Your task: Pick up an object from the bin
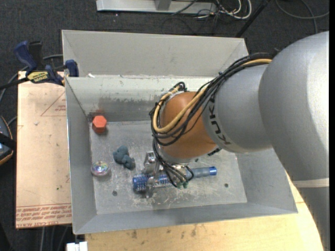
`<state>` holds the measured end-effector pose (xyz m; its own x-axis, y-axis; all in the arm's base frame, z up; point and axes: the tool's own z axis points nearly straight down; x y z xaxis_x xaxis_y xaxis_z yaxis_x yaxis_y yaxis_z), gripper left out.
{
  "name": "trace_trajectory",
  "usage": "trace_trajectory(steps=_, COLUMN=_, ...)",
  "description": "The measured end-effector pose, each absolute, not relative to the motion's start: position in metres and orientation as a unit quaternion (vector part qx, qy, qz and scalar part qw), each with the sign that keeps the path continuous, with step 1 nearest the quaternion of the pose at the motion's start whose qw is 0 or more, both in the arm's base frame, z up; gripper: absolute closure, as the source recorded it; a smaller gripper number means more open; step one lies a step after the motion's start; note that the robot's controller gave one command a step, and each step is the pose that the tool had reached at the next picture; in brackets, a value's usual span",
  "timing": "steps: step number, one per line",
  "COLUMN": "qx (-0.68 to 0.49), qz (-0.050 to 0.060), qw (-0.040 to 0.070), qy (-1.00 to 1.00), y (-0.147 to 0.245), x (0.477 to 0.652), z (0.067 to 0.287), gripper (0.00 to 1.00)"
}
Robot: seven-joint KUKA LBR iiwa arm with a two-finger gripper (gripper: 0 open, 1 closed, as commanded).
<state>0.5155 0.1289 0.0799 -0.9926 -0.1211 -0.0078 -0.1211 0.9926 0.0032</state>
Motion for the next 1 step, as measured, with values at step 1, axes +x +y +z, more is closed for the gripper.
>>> trace_trajectory(steps=1, qx=-0.146, qz=-0.001, qw=0.004, qy=0.989, y=0.0380, x=0.5139, z=0.2307, gripper=1.00)
